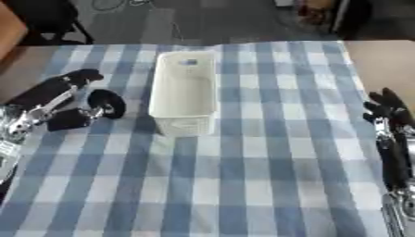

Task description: Pick up objects on the table and place them in the box.

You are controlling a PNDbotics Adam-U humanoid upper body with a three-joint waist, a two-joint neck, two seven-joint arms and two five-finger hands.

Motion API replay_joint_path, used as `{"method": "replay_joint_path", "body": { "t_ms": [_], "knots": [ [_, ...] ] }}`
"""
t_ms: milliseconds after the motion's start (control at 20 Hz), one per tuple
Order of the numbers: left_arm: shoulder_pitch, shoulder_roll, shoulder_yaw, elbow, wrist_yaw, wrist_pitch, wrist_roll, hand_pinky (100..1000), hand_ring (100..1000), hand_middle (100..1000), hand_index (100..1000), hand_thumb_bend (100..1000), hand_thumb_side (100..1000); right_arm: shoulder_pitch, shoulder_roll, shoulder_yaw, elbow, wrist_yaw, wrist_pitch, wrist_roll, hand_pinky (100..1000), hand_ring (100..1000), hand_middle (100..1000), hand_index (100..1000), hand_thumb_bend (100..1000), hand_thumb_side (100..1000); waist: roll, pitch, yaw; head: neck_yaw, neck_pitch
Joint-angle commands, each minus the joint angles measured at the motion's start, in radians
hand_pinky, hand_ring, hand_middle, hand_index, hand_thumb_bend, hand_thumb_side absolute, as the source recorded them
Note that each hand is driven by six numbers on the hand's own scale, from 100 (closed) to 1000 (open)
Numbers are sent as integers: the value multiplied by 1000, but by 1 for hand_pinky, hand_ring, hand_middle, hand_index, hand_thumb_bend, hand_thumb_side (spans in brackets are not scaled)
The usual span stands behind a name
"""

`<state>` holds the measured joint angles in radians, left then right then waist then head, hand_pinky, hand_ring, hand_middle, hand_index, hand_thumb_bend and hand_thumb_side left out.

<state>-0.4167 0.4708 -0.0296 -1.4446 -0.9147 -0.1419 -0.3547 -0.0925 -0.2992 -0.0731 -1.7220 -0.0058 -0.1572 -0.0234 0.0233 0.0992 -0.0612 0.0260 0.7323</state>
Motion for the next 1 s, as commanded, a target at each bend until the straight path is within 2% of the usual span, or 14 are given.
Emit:
{"method": "replay_joint_path", "body": {
  "t_ms": [50, 1000],
  "knots": [
    [-28, 37, -1, 14, 1, -7, -1, 1000, 992, 1000, 1000, 841, 781, -8, -12, -1, -10, -1, -3, 4, 871, 875, 865, 973, 100, 712, 0, -12, -3, 1, -15],
    [-84, 85, -15, 118, -35, -21, -14, 1000, 994, 1000, 1000, 848, 770, -9, -13, 0, -10, -1, -3, 7, 871, 875, 865, 973, 100, 712, 2, -11, -9, 0, -18]
  ]
}}
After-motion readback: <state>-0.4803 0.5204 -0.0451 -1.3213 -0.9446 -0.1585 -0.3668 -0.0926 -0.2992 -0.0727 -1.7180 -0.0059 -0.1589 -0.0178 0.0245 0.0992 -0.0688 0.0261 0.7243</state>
